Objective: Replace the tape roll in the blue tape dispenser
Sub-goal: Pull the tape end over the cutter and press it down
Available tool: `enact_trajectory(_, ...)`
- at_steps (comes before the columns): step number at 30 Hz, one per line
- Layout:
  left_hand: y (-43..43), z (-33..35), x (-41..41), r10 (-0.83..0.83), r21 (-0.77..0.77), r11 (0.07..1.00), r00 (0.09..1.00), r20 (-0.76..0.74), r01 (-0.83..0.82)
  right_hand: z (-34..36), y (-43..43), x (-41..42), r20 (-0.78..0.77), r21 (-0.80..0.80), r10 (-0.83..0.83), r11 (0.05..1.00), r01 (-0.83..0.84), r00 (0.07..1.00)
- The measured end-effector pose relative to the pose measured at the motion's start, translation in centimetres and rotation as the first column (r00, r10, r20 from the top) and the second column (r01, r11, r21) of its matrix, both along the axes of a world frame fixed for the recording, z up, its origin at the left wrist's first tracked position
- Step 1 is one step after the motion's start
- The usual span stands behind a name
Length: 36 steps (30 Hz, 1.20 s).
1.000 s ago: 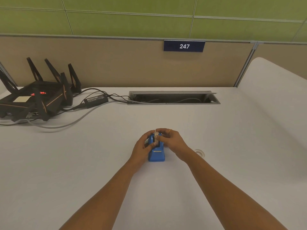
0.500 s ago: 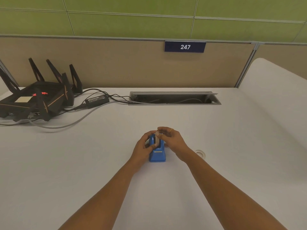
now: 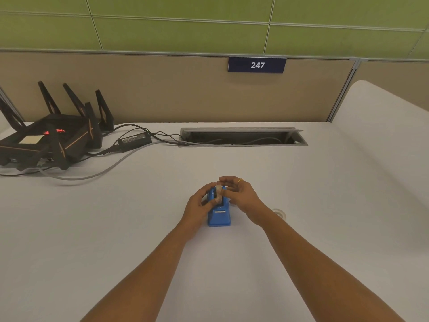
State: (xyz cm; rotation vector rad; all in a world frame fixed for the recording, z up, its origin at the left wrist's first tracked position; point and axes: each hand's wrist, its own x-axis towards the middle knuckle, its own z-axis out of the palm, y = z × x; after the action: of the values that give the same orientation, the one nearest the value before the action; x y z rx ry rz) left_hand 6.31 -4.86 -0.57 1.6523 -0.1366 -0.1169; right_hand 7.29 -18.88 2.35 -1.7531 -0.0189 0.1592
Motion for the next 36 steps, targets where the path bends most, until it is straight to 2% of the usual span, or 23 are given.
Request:
enact_trajectory(7,0.06,0.14,-0.17,-0.005,0.025,1.0,1.0,0.01,0.005,-0.16,0.6,0.43,0.055,-0.015,-0.108,0.994,0.109,0.993)
enact_trajectory(22,0.0,0.36,-0.27,-0.002,0.0,1.0,1.0,-0.002,0.002,-0.42,0.68,-0.25,0.182,-0.16,-0.117,0.976,0.147,0.976)
enact_trajectory(36,-0.22,0.7,-0.31,0.034,0.013,0.999,0.999,-0.004,-0.034,-0.43,0.5,-0.15,0.272,-0.194,-0.098,0.969,0.155,0.957)
